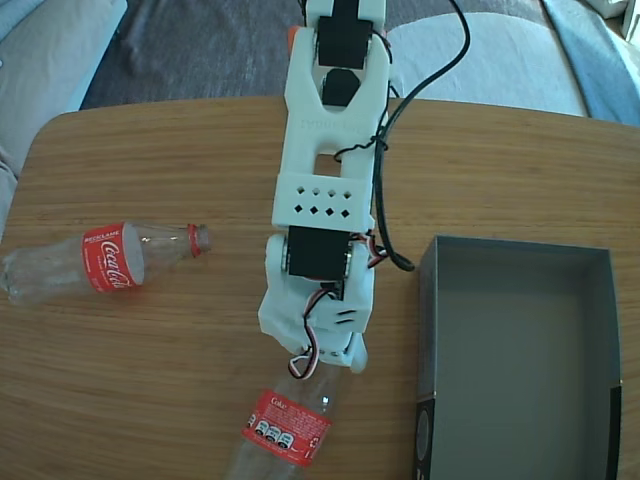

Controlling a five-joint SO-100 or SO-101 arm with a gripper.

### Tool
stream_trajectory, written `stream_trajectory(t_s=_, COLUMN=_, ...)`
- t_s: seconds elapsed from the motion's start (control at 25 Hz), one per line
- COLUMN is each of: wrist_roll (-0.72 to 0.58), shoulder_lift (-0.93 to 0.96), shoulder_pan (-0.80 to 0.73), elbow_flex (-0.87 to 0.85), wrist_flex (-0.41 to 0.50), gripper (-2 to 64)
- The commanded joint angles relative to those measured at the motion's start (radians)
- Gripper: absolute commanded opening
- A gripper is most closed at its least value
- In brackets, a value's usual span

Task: Grasp the bottles and put them in the box.

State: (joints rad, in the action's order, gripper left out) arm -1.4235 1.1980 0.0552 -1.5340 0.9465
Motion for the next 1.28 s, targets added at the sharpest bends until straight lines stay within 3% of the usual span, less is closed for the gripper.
stream_trajectory(t_s=0.0, wrist_roll=0.006, shoulder_lift=0.037, shoulder_pan=0.015, elbow_flex=0.044, wrist_flex=-0.002, gripper=32.8)
stream_trajectory(t_s=0.4, wrist_roll=0.008, shoulder_lift=0.038, shoulder_pan=0.032, elbow_flex=0.038, wrist_flex=-0.002, gripper=31.9)
stream_trajectory(t_s=0.6, wrist_roll=0.008, shoulder_lift=0.038, shoulder_pan=0.032, elbow_flex=0.038, wrist_flex=-0.002, gripper=18.3)
stream_trajectory(t_s=0.96, wrist_roll=0.008, shoulder_lift=0.038, shoulder_pan=0.032, elbow_flex=0.049, wrist_flex=0.003, gripper=5.2)
stream_trajectory(t_s=1.24, wrist_roll=0.008, shoulder_lift=0.078, shoulder_pan=0.049, elbow_flex=0.048, wrist_flex=0.011, gripper=4.0)
